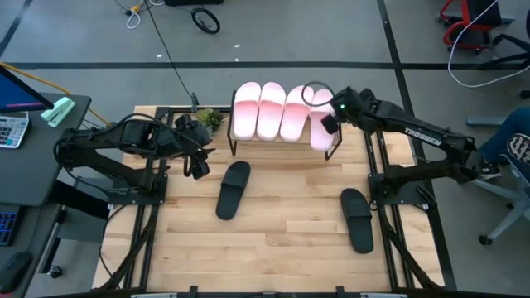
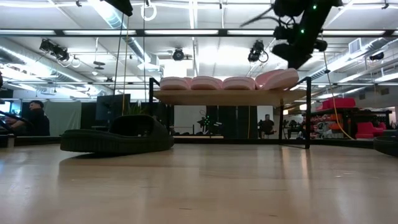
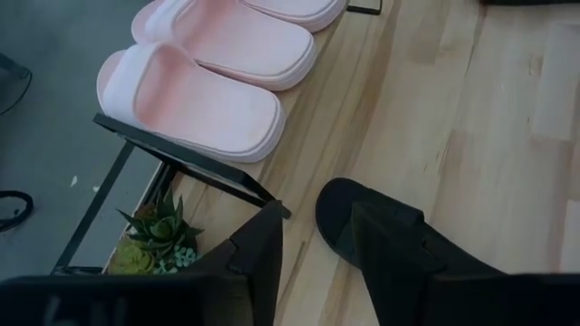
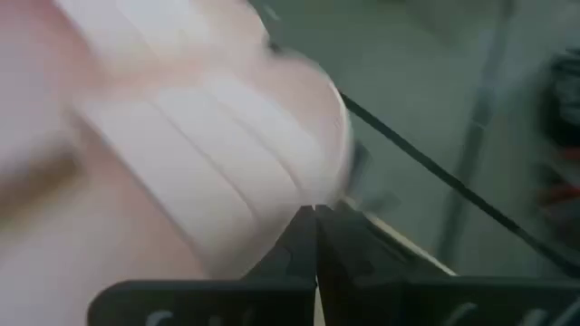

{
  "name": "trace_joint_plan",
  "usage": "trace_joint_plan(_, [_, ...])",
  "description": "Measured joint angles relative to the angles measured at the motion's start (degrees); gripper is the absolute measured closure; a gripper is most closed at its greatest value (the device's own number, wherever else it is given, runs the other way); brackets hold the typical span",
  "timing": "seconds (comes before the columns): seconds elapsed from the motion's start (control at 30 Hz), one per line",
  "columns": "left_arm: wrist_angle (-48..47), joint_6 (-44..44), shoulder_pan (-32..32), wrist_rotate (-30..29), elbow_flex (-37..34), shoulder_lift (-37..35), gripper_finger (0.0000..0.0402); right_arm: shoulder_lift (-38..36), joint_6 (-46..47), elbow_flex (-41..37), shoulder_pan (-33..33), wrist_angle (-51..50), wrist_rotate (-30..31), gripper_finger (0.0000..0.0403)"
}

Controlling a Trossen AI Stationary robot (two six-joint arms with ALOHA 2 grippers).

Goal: Pick and place slides into the shelf
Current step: Put the pink slide on the shelf

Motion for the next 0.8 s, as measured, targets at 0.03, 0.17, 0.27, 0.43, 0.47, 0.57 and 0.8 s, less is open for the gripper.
trace_joint_plan(0.03, [0.11, 0.05, 0.00, 0.00, 0.00, 0.00, 0.0258, 0.59, 0.37, -0.15, 0.30, -1.00, 1.27, 0.0403])
trace_joint_plan(0.17, [1.00, -0.01, 0.00, 0.00, 0.01, 0.00, 0.0255, 2.78, -0.34, -1.11, 0.47, 2.36, 2.57, 0.0403])
trace_joint_plan(0.27, [0.98, -0.67, 0.00, 0.00, 0.02, -0.01, 0.0258, 5.25, -0.37, -1.12, -0.38, 4.56, 3.48, 0.0403])
trace_joint_plan(0.43, [0.96, -1.22, 0.00, 0.00, 0.02, 0.00, 0.0266, 9.15, -2.26, -0.94, -0.81, 7.59, 2.90, 0.0403])
trace_joint_plan(0.47, [0.98, -1.30, 0.00, 0.00, 0.02, 0.00, 0.0266, 9.79, -2.89, -0.96, -0.80, 8.81, 2.73, 0.0403])
trace_joint_plan(0.57, [1.36, -1.34, 0.02, 0.00, 0.00, 0.00, 0.0269, 11.03, -4.21, -0.93, -0.82, 11.70, 0.42, 0.0403])
trace_joint_plan(0.8, [1.59, 0.13, 0.00, 0.00, 0.02, 0.00, 0.0261, 12.20, -4.59, -0.88, -0.83, 12.00, -1.13, 0.0403])
